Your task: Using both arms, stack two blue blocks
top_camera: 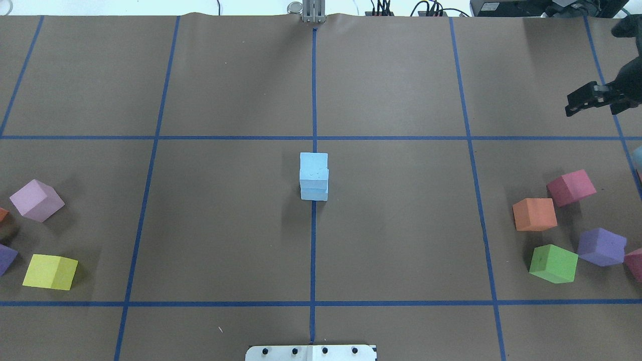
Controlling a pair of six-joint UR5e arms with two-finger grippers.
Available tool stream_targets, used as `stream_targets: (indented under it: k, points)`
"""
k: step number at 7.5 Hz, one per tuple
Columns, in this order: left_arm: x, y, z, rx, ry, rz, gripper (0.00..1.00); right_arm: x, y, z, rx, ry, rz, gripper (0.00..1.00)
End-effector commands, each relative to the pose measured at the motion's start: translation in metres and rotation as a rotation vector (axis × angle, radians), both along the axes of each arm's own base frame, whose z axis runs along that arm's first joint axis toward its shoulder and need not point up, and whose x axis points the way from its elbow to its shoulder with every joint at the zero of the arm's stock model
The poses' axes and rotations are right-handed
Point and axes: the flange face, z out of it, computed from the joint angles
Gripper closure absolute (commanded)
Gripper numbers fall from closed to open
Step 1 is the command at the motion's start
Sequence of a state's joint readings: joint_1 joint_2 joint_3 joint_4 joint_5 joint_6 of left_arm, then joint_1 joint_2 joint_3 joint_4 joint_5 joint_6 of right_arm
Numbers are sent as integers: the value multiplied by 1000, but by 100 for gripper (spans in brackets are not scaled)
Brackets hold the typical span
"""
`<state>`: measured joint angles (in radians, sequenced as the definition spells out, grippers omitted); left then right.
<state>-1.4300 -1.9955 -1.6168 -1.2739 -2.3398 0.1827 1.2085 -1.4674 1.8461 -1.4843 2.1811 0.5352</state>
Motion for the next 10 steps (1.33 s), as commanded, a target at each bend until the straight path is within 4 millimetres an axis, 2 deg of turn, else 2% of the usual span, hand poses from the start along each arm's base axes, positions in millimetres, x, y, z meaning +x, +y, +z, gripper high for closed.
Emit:
stream_targets:
  k: [1,2,3,4,5,6,8,9,10]
  points:
    - [-46,18,90,-72,-13,14,0,56,25,48,-19,-11,-33,0]
    - [-66,40,131,-55,-12,-7,0,72,36,64,-56,-26,-15,0]
    - [-74,59,171,-32,-12,-20,0,81,46,80,-63,-15,-27,0]
    - [-78,73,192,-19,-11,-29,0,93,58,95,-65,-5,-41,0]
    - [-79,88,208,-40,-11,-27,0,95,66,105,-82,-1,-44,0]
    - [-85,97,216,-36,-10,-38,0,96,71,111,-93,2,-45,0]
    - [-84,117,234,-61,7,-37,0,97,75,115,-102,3,-45,0]
    - [-83,126,239,-56,9,-38,0,97,75,115,-102,3,-45,0]
    - [-83,126,239,-56,9,-38,0,97,75,115,-102,5,-44,0]
